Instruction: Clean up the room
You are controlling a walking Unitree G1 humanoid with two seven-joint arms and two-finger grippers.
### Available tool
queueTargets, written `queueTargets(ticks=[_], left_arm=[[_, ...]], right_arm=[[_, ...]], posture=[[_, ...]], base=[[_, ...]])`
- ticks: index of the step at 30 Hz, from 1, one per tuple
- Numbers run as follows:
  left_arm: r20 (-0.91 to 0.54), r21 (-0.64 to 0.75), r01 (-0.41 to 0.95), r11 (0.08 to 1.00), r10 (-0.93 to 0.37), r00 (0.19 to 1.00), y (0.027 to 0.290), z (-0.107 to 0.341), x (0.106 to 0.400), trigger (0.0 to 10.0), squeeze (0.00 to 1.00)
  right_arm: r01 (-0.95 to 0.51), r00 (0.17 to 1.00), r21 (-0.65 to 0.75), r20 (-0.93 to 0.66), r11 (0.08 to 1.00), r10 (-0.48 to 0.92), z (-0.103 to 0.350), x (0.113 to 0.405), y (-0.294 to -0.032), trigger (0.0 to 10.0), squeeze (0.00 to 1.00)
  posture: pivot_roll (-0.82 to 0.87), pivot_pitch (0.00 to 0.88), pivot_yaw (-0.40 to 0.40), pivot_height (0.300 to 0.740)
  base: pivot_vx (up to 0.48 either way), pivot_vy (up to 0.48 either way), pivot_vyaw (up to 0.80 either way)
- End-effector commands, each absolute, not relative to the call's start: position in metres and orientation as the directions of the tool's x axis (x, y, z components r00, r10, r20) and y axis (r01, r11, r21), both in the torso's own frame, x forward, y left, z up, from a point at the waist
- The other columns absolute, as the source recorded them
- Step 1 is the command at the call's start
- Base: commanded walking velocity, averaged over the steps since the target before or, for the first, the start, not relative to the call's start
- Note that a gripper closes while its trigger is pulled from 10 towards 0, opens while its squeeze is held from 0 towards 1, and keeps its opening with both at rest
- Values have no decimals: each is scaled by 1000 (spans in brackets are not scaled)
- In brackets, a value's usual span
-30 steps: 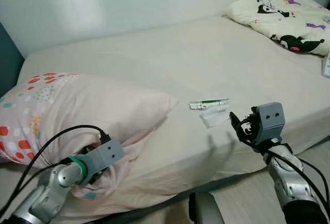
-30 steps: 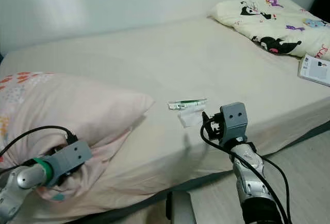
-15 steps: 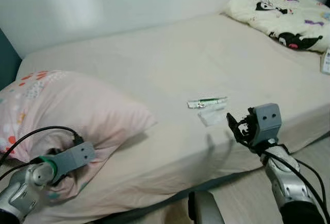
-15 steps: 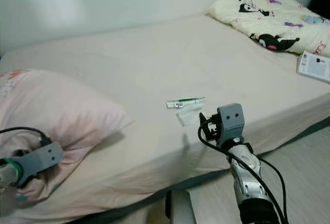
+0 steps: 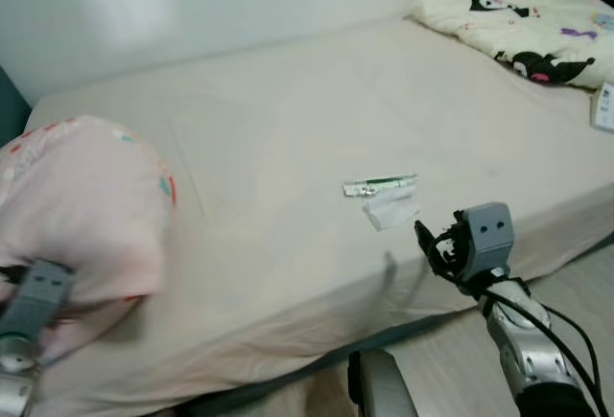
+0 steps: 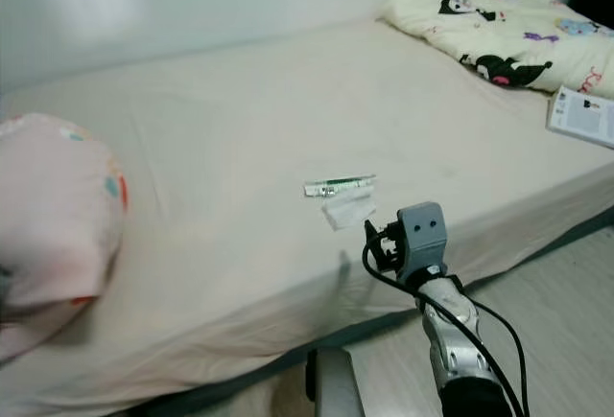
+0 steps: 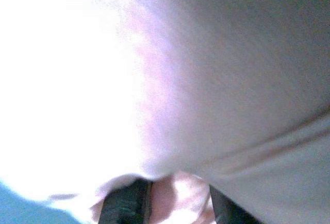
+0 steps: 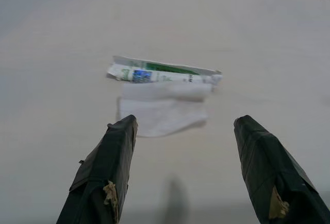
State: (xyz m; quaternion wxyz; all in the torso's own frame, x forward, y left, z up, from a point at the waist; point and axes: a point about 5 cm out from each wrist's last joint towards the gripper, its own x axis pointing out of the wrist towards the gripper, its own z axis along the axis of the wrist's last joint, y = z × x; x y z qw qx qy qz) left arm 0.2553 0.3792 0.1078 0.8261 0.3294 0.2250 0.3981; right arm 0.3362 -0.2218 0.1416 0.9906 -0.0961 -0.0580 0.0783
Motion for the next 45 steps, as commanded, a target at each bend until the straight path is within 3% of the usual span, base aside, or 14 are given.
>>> queueTargets(ticks=[1, 4, 16, 19, 23, 25, 26, 28, 34, 36, 39, 43, 44, 45], left_arm=[[34, 716, -621, 319, 872, 487, 396, 130, 251, 10000, 0], [364, 598, -776, 201, 795, 486, 379, 196, 275, 10000, 0], [652, 339, -907, 251, 632, 419, 337, 284, 295, 10000, 0], [730, 252, -935, 248, 586, 352, 325, 312, 294, 10000, 0], [687, 272, -933, 235, 632, 360, 334, 311, 297, 10000, 0], [387, 277, -917, 288, 840, 381, 365, 272, 298, 10000, 0], [387, 277, -917, 288, 840, 381, 365, 272, 298, 10000, 0], [124, 288, -900, 326, 920, 372, 380, 224, 290, 10000, 0], [20, 322, -904, 282, 952, 305, 392, 192, 271, 10000, 0], [155, 293, -922, 252, 939, 306, 391, 210, 270, 10000, 0], [284, 232, -921, 313, 884, 372, 379, 234, 278, 10000, 0], [256, 138, -705, 696, 662, 704, 336, 253, 314, 10000, 0], [179, 103, -538, 836, 517, 837, 311, 249, 326, 10000, 0], [179, 103, -538, 836, 517, 837, 311, 249, 326, 10000, 0]], right_arm=[[-161, 982, -193, 71, 968, 178, 135, 336, -218, 10000, 0], [-174, 979, -193, 72, 966, 191, 136, 338, -215, 10000, 0], [-179, 978, -193, 71, 965, 196, 135, 337, -213, 10000, 0], [-185, 977, -189, 74, 964, 202, 135, 337, -211, 10000, 0], [-189, 976, -189, 74, 964, 206, 136, 338, -210, 10000, 0], [-187, 976, -189, 75, 964, 204, 136, 338, -210, 10000, 0], [-187, 976, -189, 75, 964, 204, 136, 338, -210, 10000, 0], [-184, 977, -190, 74, 965, 201, 136, 338, -212, 10000, 0], [-181, 978, -190, 71, 965, 198, 134, 337, -213, 10000, 0], [-186, 977, -192, 67, 963, 202, 134, 337, -212, 10000, 0], [-194, 976, -195, 64, 961, 210, 134, 338, -211, 10000, 0], [-226, 967, -226, 66, 948, 246, 136, 342, -203, 10000, 0], [-271, 952, -299, 59, 915, 301, 137, 341, -196, 10000, 0], [-271, 952, -299, 59, 915, 301, 137, 341, -196, 10000, 0]], posture=[[-100, 145, 104, 515], [-102, 144, 100, 515], [-104, 144, 98, 515], [-103, 143, 94, 515], [-103, 140, 95, 515], [-101, 140, 101, 515], [-101, 140, 101, 515], [-102, 139, 103, 515], [-102, 137, 98, 515], [-96, 135, 90, 515], [-91, 131, 85, 515], [-85, 121, 85, 515], [-88, 118, 87, 515], [-88, 118, 87, 515]], base=[[0, 0, 0], [0, 0, 0], [0, 0, 0], [0, 0, 0], [0, 0, 0], [0, 0, 0], [0, 0, 0], [0, 0, 0], [0, 0, 0], [0, 0, 0], [0, 0, 0], [0, 0, 0], [0, 0, 0], [0, 0, 0]])
